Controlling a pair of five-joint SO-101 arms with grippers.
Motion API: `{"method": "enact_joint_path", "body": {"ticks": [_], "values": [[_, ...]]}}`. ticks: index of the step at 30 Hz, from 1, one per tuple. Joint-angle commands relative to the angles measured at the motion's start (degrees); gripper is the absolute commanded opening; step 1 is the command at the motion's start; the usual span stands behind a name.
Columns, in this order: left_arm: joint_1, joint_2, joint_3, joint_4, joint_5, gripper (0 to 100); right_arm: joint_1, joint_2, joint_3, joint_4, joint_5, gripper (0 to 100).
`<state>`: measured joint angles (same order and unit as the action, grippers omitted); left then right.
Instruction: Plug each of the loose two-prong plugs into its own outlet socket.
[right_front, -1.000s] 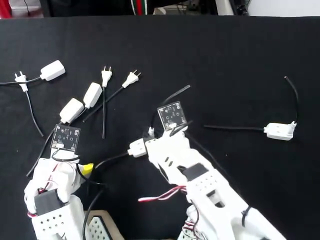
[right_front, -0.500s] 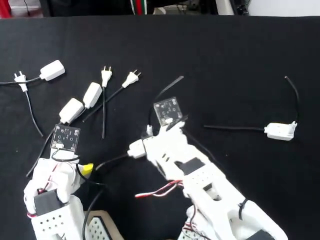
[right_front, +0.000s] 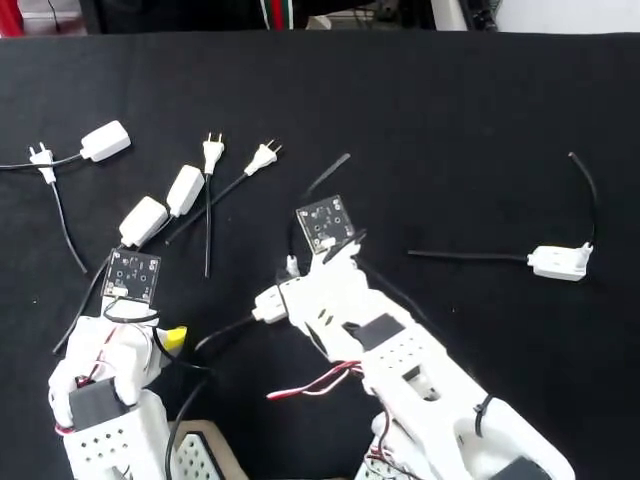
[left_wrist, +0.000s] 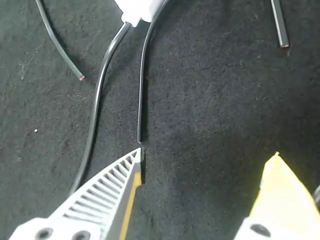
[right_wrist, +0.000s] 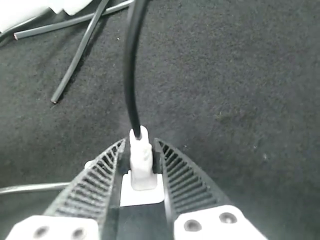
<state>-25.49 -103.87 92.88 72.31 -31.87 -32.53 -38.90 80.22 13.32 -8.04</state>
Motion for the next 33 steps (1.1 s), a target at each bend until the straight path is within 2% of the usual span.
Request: {"method": "enact_joint_path", "body": {"ticks": [1,10,28,33], "values": [[-0.22,-0.35,-0.22,0.35,-0.44,36,-1.41,0.75,1.27,-3.78,0.18,1.1],[-0.04,-0.35,-0.22,0.35,-0.44,36,-2.81,0.48,1.98,-1.93,0.35,1.1],[-0.04,-0.35,-0.22,0.7,-2.73,36,-4.22,-2.15,4.79,-1.49,8.88,1.2],[-0.13,-0.35,-0.22,0.7,-2.64,36,-4.22,-5.85,9.27,-10.2,9.14,1.2]]}}
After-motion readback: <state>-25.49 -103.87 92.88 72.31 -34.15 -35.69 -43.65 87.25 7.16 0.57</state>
